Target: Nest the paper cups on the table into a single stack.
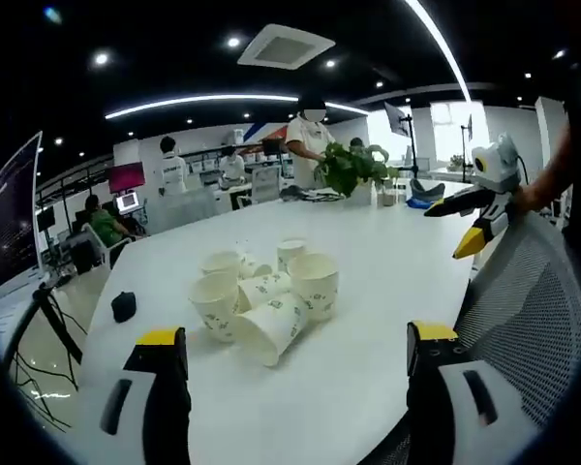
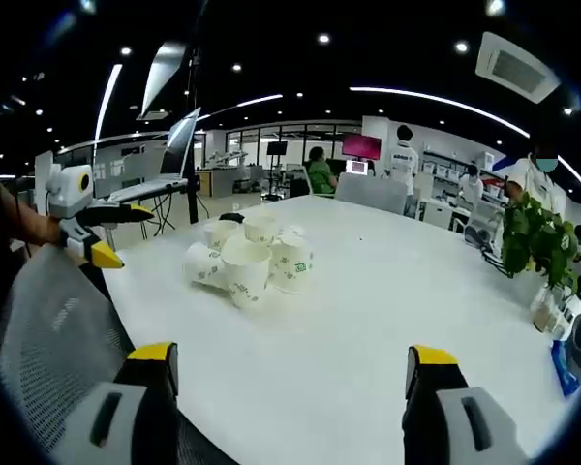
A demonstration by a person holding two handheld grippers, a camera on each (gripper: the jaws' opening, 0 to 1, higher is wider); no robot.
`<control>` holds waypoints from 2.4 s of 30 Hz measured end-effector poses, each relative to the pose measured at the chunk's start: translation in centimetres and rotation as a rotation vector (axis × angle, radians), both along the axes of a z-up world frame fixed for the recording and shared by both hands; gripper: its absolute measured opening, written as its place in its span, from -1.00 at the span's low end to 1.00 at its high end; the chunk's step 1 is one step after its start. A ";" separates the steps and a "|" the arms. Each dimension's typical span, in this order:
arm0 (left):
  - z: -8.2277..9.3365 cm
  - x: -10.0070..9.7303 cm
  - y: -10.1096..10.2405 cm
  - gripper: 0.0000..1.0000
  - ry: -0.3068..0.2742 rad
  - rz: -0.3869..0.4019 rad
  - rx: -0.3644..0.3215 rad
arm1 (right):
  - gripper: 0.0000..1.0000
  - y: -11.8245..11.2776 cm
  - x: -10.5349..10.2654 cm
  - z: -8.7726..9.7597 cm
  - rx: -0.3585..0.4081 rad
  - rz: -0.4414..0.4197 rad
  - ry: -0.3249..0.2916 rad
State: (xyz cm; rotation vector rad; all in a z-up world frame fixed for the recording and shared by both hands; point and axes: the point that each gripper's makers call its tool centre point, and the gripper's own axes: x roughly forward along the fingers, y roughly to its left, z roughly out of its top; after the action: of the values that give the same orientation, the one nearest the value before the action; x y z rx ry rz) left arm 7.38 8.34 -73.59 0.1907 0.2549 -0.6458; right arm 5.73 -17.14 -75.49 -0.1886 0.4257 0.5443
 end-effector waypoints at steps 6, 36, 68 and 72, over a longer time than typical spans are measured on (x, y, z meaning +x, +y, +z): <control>-0.1 0.0 0.0 0.85 0.002 -0.001 0.002 | 0.97 0.0 0.0 0.0 0.002 -0.001 0.001; 0.0 0.0 -0.2 0.89 0.011 -0.008 -0.015 | 0.99 -0.1 0.1 0.0 0.041 0.004 -0.002; 0.5 0.3 0.1 0.98 0.006 0.014 -0.046 | 0.99 -0.1 0.0 -0.3 0.004 0.009 0.002; 0.4 0.1 -0.2 0.98 0.013 -0.008 -0.042 | 0.99 -0.1 0.0 -0.3 0.008 0.008 0.002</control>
State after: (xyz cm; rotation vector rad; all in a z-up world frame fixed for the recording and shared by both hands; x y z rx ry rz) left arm 7.50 8.12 -73.24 0.1479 0.2527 -0.6596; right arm 5.78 -17.24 -75.75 -0.1823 0.4246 0.5540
